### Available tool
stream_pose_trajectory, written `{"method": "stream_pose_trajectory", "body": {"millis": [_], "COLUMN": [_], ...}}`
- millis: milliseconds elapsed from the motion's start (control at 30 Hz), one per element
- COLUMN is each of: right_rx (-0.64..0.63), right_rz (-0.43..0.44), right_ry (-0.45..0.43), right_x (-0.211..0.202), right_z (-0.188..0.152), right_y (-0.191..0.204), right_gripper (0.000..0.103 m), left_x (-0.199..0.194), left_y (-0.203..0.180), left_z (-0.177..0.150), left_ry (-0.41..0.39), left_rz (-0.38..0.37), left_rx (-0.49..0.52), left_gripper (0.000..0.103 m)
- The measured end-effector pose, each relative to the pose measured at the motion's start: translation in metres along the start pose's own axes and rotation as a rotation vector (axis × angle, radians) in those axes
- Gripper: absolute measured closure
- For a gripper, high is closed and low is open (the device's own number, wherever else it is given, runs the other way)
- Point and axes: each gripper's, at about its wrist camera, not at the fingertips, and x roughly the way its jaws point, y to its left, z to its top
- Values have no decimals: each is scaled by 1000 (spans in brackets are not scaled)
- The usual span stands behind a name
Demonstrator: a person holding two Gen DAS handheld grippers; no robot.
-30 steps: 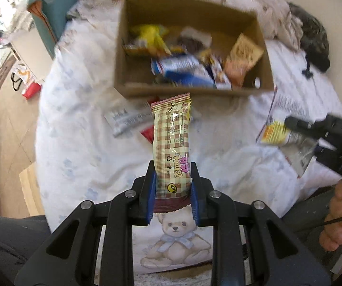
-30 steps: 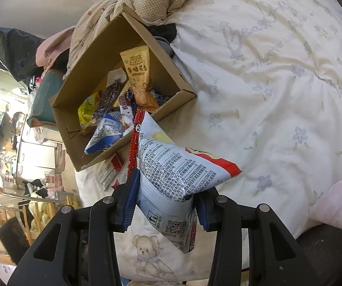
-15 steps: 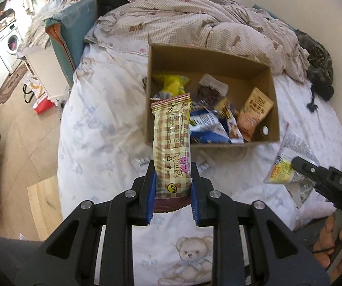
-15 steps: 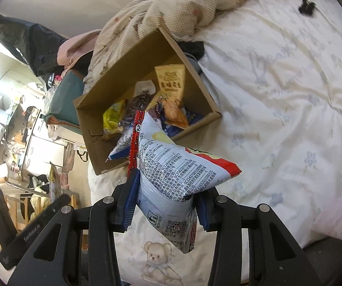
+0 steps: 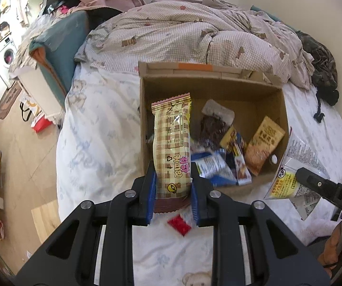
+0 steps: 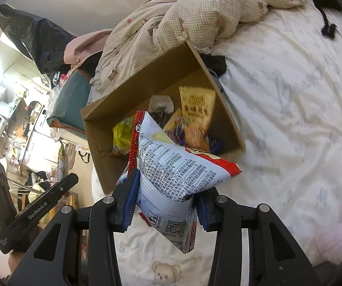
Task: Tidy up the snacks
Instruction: 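Carry both snacks over the box and open both grippers to drop them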
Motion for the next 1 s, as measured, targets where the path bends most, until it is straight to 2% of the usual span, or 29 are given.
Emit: {"method": "stream_pose_trajectory", "body": {"millis": [200,433,733,1000], "right_rx": [-36,-72,-81,-73], "right_rz": [-22,-25,-19,-18], "right_ry": [-18,-25,28,87], "right_x": [17,46,85,103], "right_z": [37,71,80,79], "right_y": [8,12,10,11], "right_gripper": [59,59,58,56], "left_x": [20,49,74,71], "left_y": [-4,-5,-9,-16], "left_z": [26,31,25,27], "left_ry": [-12,-1,32,3], "left_rz": [-3,-19,-16,-12], "left_rx": [10,-5,7,34], "left_gripper": [82,82,82,79]}}
